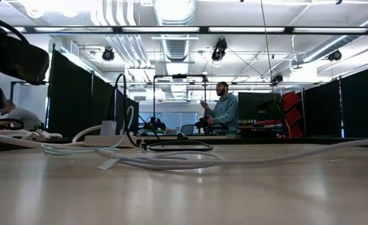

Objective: Insert USB
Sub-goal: Insert the right white charger cable into the bottom right white outlet extension

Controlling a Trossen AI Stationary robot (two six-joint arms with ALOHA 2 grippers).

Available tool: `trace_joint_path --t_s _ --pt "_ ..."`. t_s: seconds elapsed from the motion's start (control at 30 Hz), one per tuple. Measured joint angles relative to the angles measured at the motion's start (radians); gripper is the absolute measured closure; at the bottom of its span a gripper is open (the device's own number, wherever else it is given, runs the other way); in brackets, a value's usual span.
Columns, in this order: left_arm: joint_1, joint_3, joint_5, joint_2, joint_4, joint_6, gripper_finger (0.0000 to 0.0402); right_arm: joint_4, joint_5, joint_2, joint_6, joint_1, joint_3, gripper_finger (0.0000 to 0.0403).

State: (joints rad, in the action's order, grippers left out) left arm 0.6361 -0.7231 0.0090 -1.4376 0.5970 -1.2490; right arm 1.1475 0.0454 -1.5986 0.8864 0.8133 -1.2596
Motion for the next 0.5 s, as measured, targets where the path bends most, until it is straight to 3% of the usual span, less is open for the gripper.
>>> trace_joint_path --t_s 0.27,0.5 --pt "0.000 0.000 -0.019 0.000 -0.012 0.006 0.0372 0.078 -0.140 0.000 0.021 0.022 -0.015 0.0109" --pt "-0.001 -0.011 -0.006 0.000 -0.003 -0.060 0.0372 -0.018 -0.119 0.004 0.019 0.040 0.008 0.0109"
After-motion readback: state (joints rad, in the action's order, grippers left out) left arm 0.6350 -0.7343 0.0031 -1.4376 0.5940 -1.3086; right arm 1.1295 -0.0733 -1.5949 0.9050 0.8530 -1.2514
